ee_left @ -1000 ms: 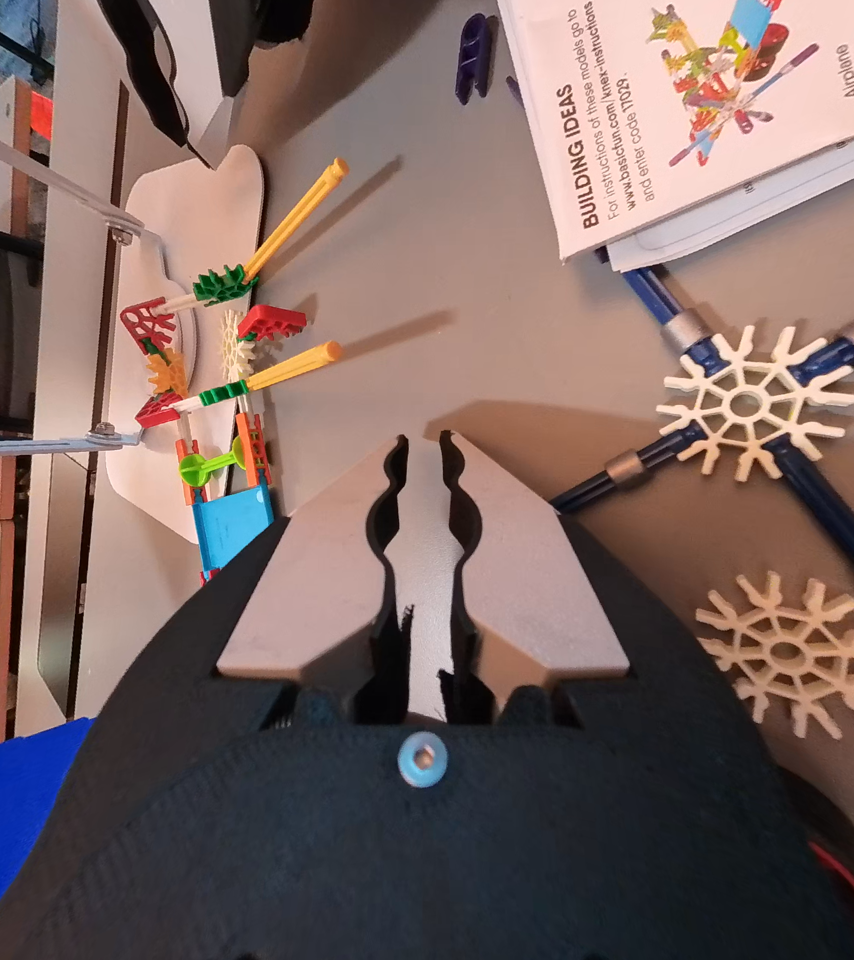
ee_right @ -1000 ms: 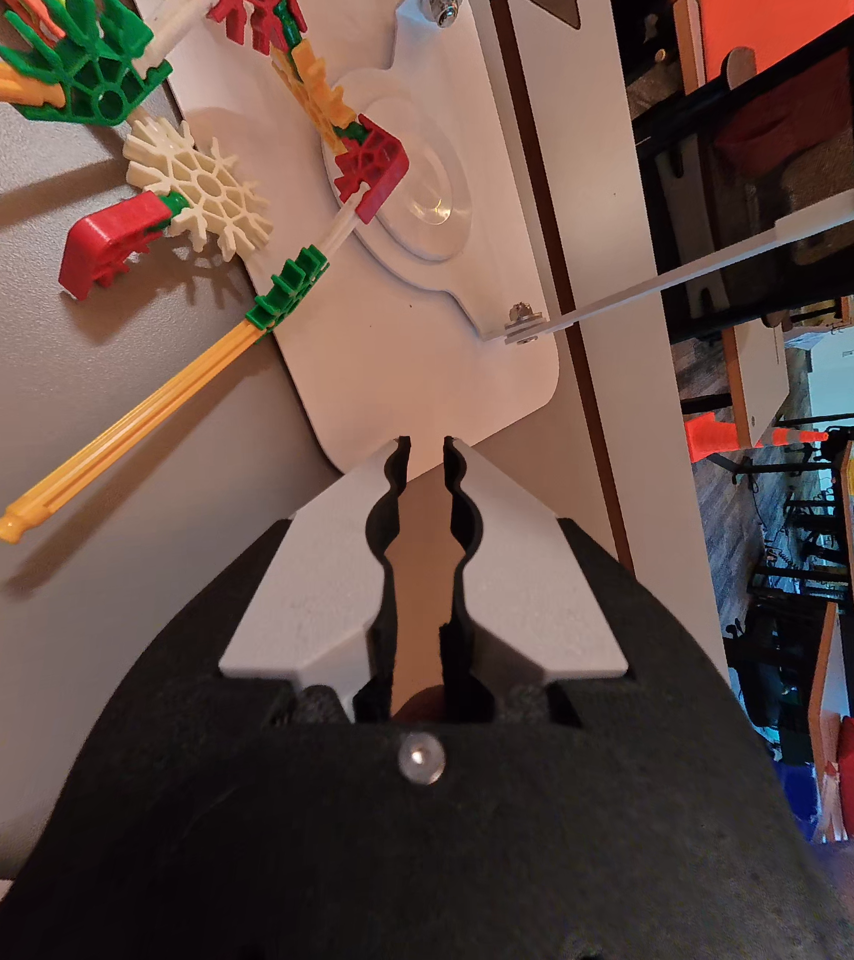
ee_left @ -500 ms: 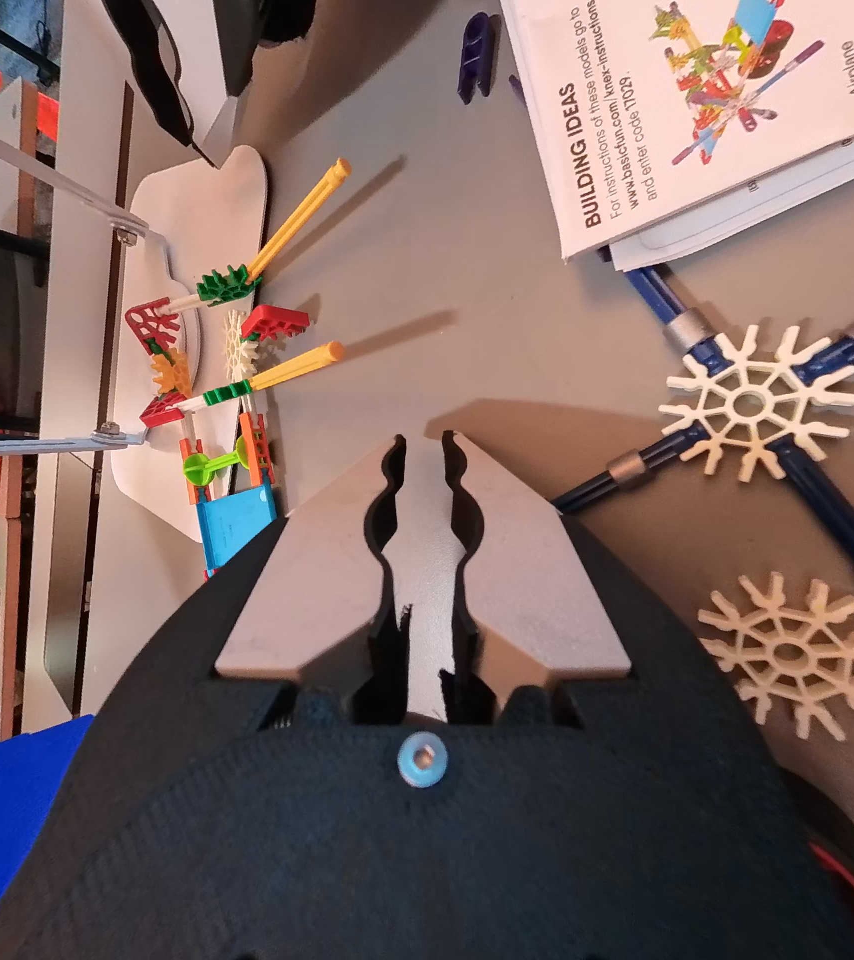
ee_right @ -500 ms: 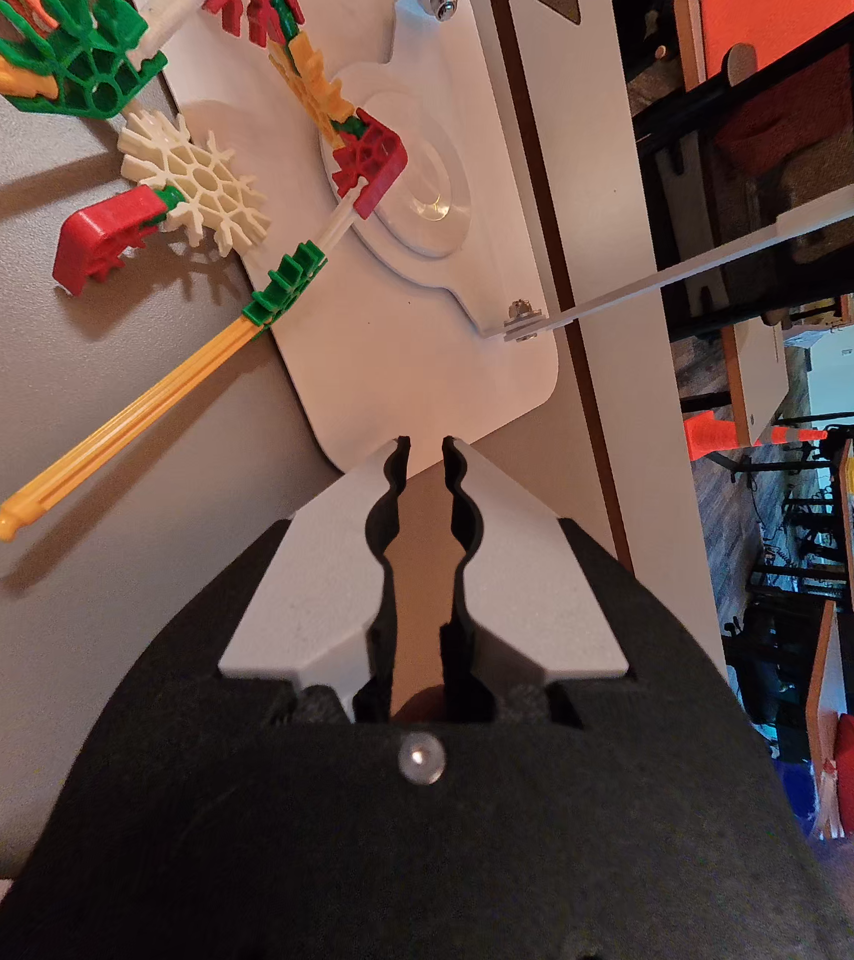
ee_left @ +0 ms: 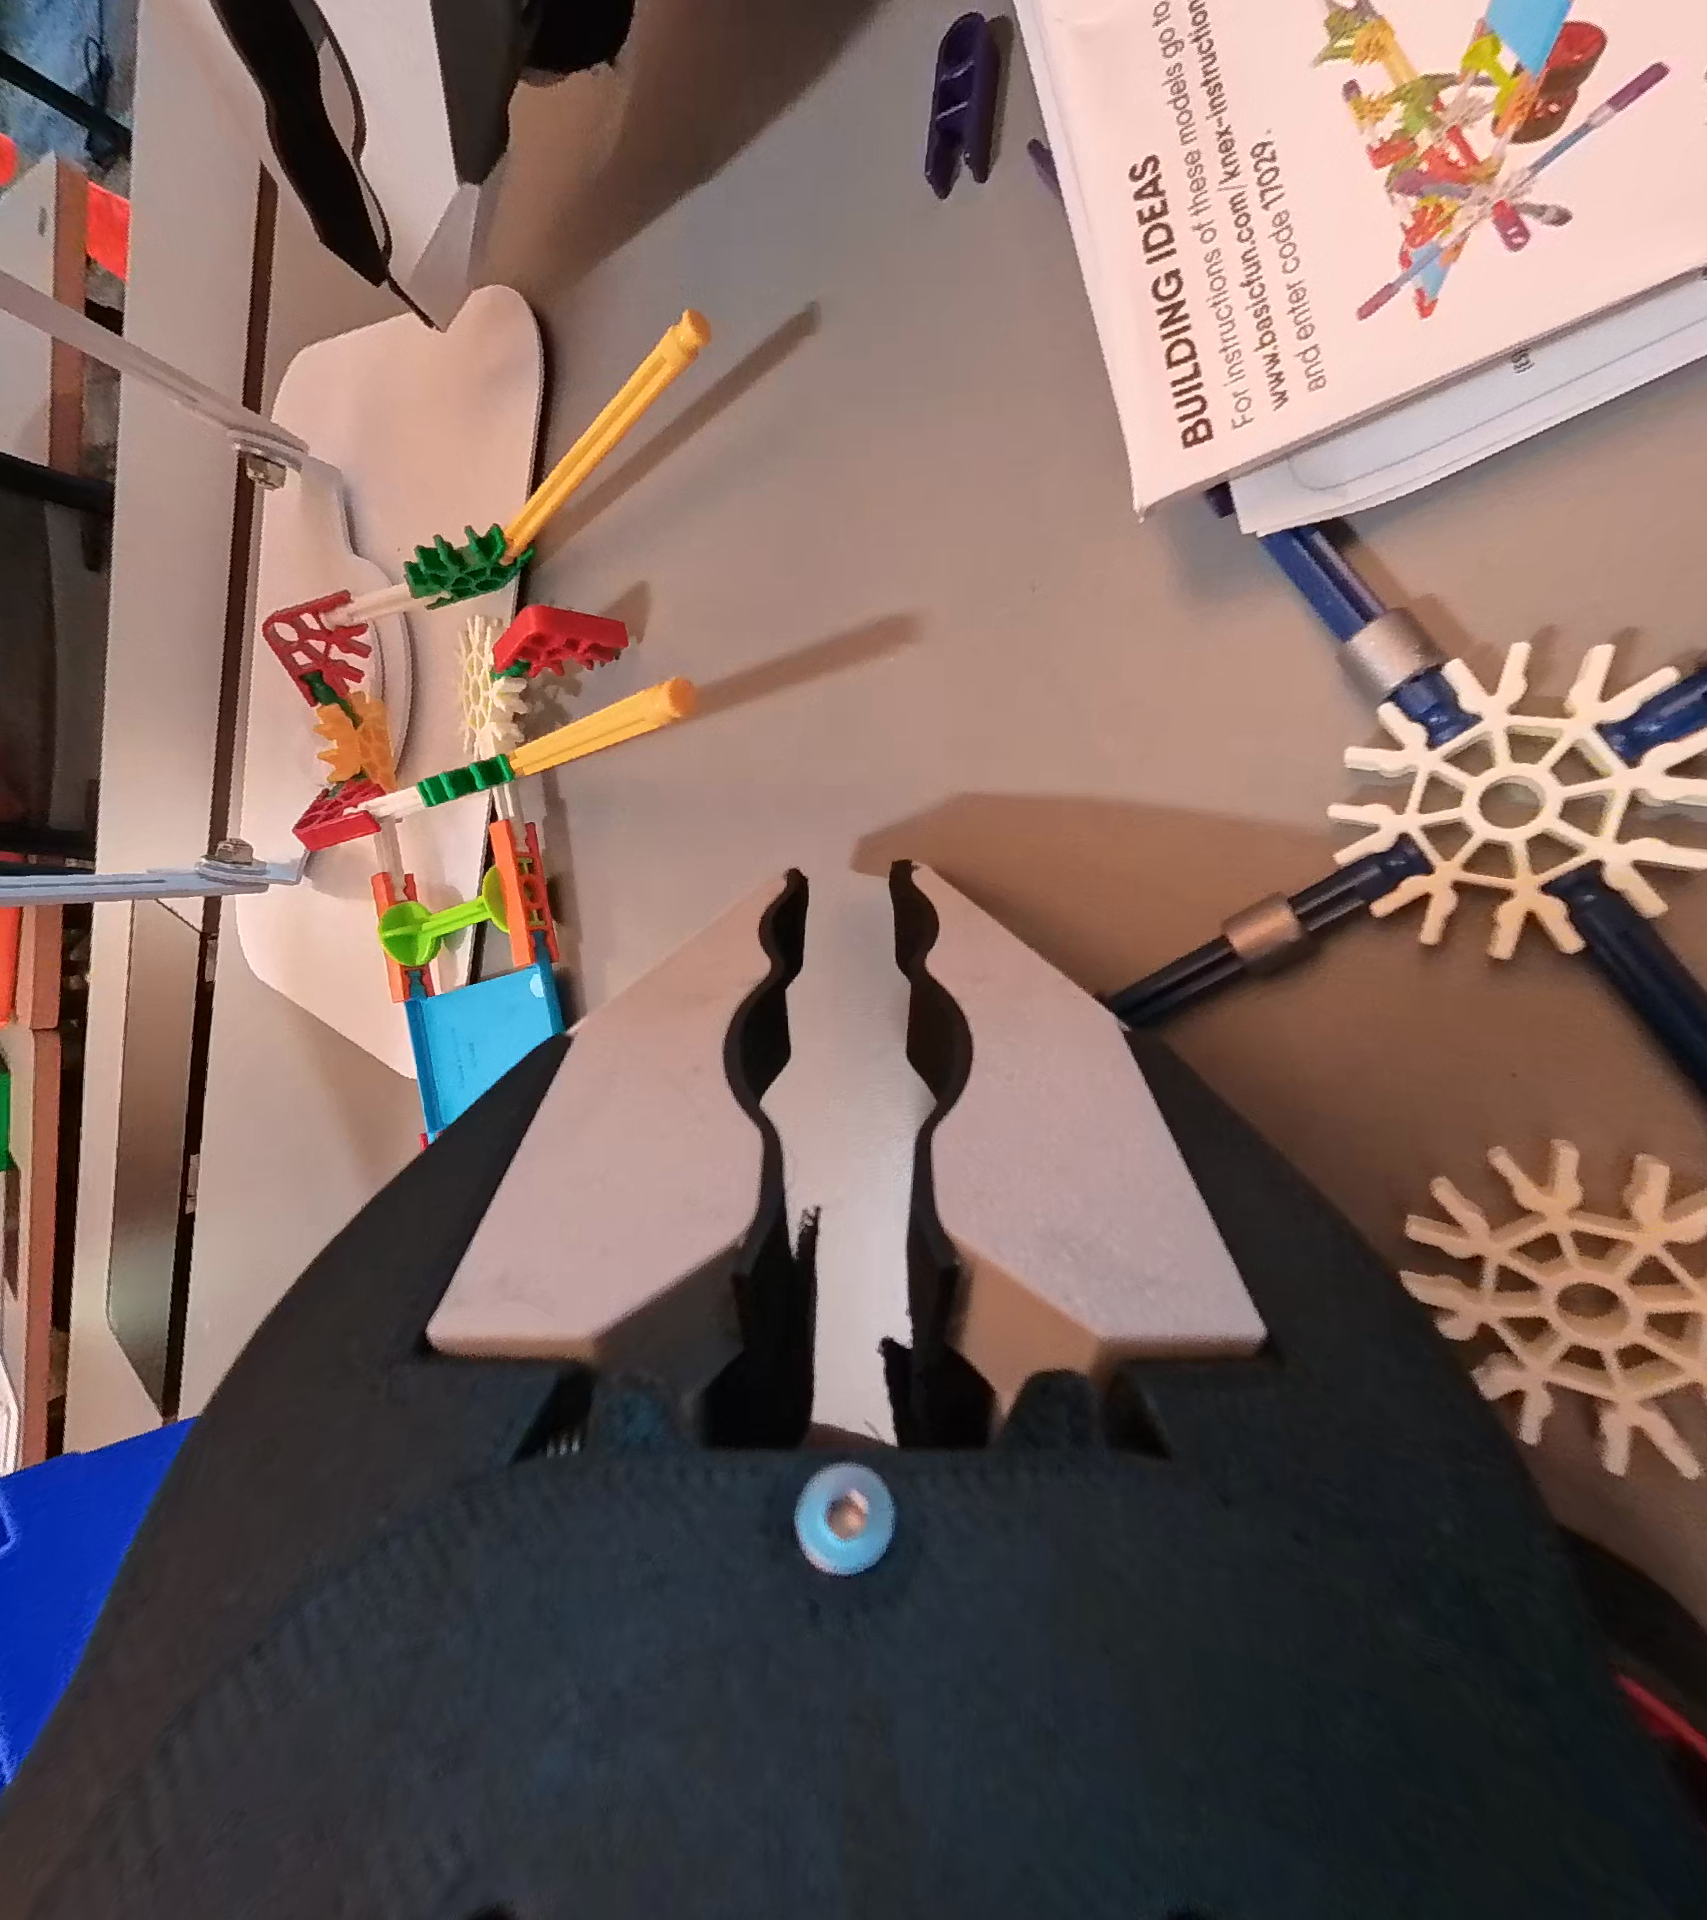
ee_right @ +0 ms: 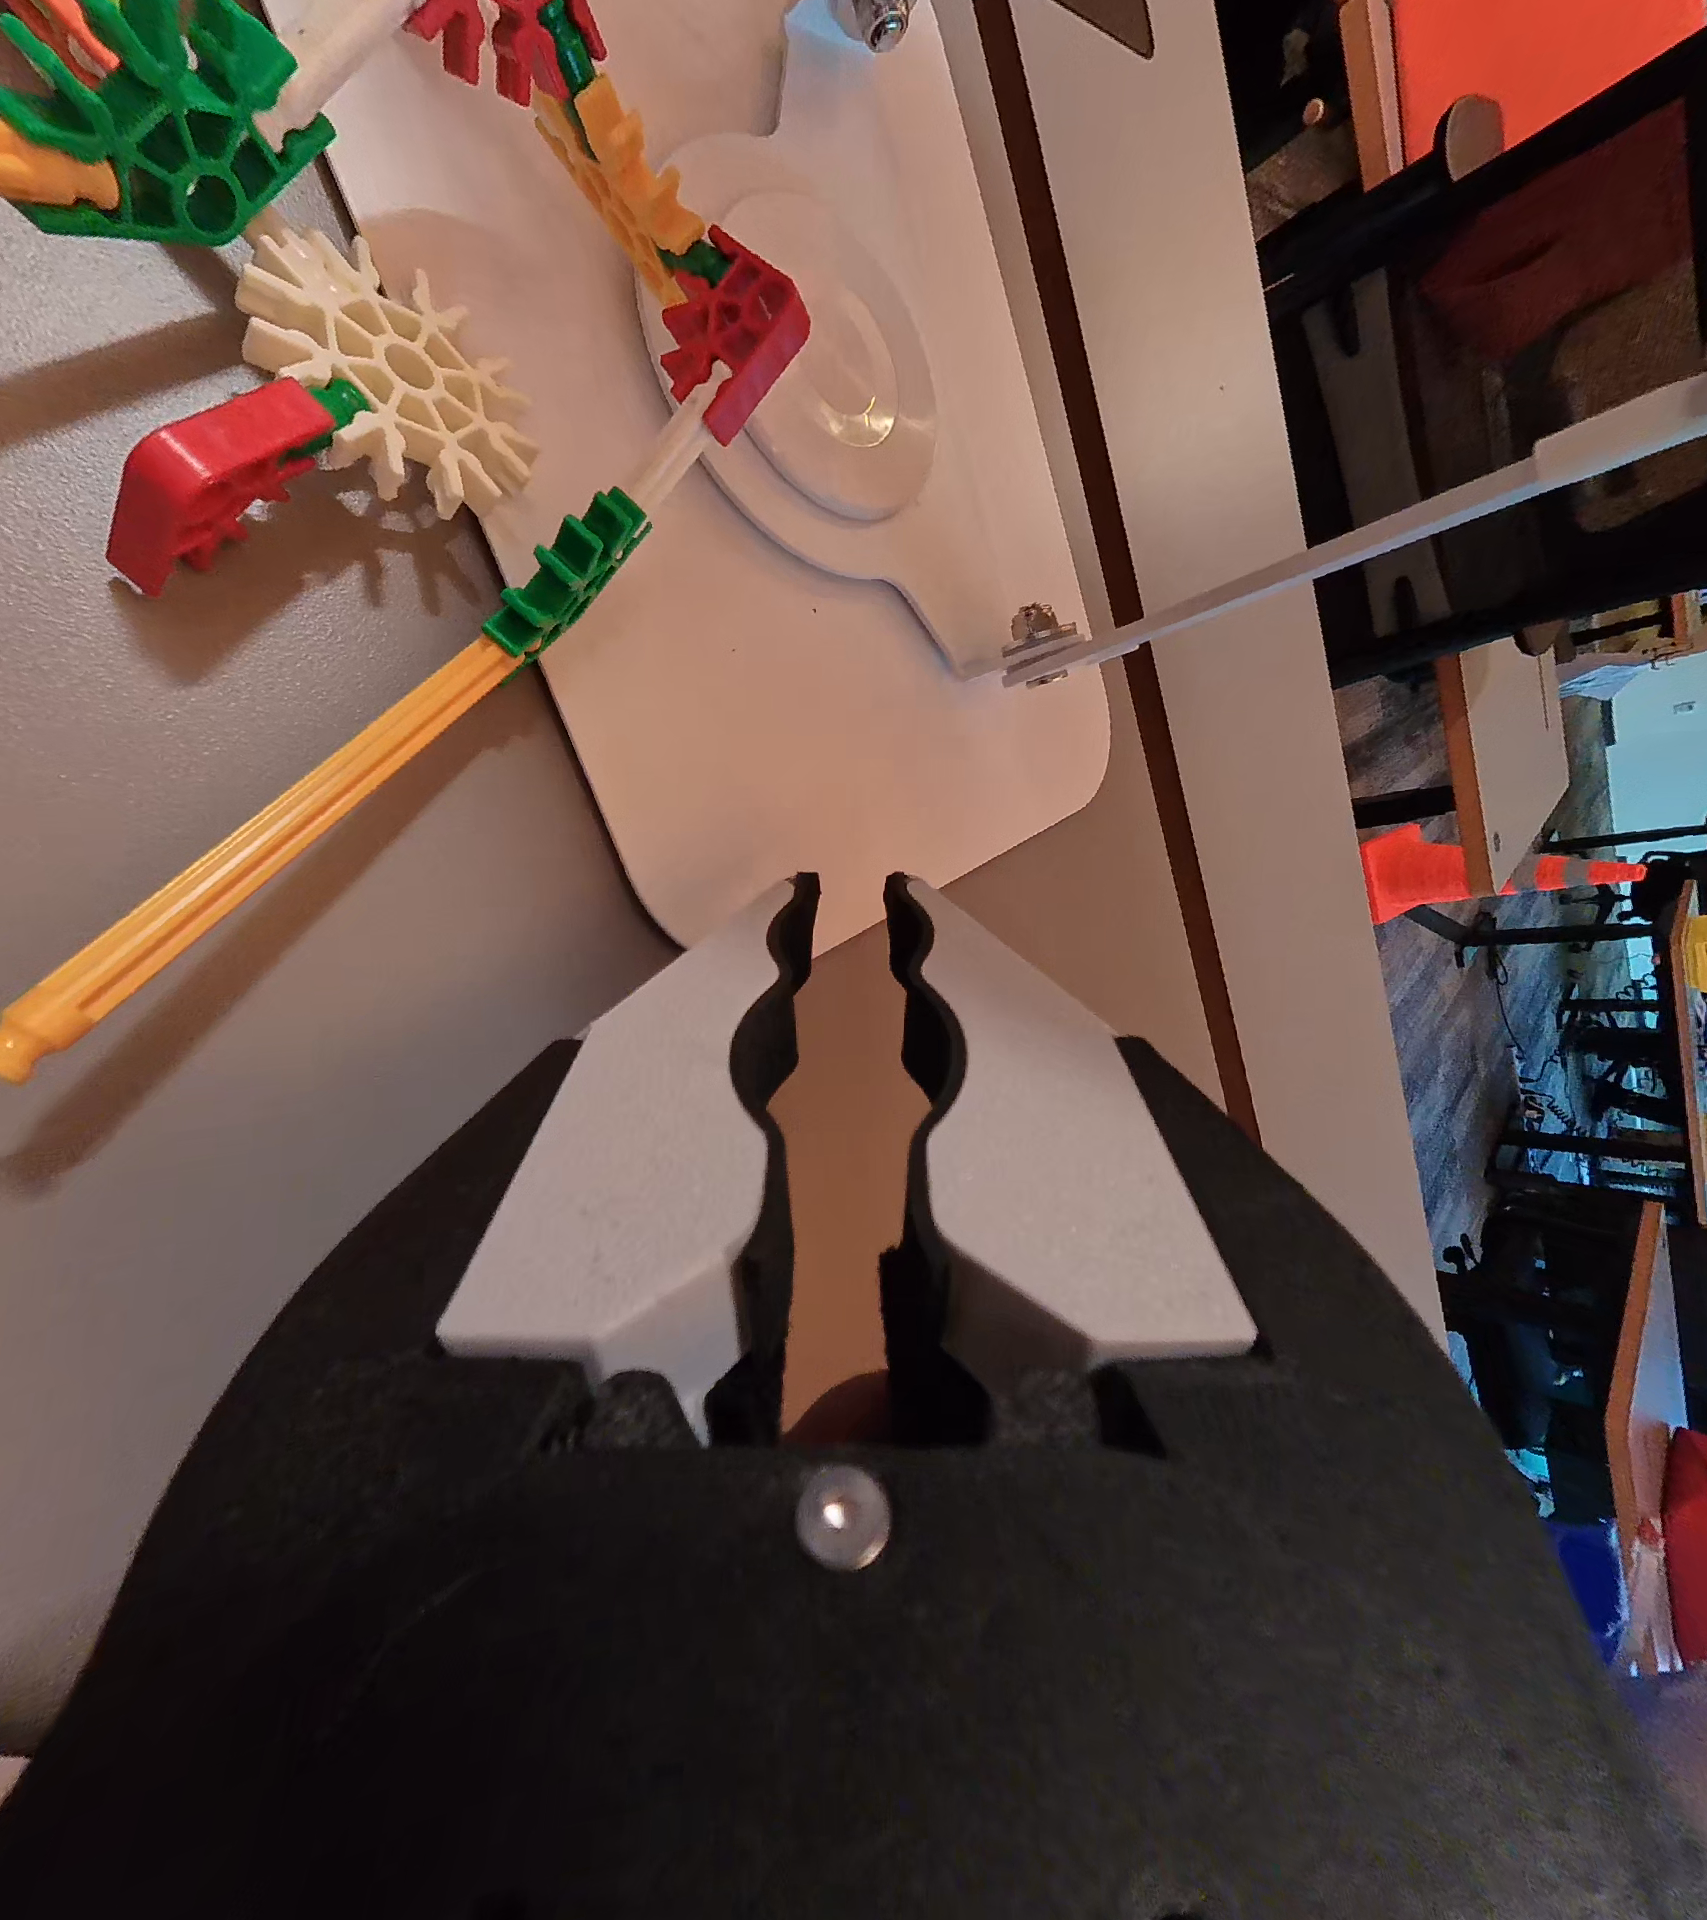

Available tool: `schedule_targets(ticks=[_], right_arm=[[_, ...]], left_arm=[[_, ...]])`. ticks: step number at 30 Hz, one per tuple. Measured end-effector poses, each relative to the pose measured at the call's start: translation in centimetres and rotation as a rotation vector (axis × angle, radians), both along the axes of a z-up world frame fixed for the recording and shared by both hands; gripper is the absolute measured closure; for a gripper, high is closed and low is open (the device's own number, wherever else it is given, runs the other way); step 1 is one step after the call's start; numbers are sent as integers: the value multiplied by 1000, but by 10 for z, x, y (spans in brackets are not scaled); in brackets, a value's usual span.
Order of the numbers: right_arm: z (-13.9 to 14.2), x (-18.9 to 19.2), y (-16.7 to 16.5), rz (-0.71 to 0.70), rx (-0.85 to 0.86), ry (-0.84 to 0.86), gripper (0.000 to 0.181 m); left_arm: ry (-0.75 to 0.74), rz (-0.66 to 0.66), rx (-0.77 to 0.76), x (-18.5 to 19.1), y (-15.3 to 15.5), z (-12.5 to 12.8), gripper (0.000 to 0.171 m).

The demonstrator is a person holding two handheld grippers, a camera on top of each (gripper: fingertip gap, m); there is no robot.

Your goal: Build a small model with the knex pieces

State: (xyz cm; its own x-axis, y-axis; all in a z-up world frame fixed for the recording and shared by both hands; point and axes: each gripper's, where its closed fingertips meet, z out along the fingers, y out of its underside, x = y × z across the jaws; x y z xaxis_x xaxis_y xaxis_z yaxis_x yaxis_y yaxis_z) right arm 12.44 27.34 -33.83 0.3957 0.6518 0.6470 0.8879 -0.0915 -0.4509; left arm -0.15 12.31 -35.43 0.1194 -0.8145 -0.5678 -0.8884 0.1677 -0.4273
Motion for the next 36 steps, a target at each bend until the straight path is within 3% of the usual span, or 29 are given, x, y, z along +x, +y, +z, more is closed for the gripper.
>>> schedule_targets(ticks=[18, 36], right_arm=[[24, -27, -16, 63, -41, 147, 171], [22, -59, -41, 132, -160, 204, 172]], left_arm=[[-27, 101, 89, -15, 23, 22, 153], [-17, 127, 75, -17, 29, 12, 149]])
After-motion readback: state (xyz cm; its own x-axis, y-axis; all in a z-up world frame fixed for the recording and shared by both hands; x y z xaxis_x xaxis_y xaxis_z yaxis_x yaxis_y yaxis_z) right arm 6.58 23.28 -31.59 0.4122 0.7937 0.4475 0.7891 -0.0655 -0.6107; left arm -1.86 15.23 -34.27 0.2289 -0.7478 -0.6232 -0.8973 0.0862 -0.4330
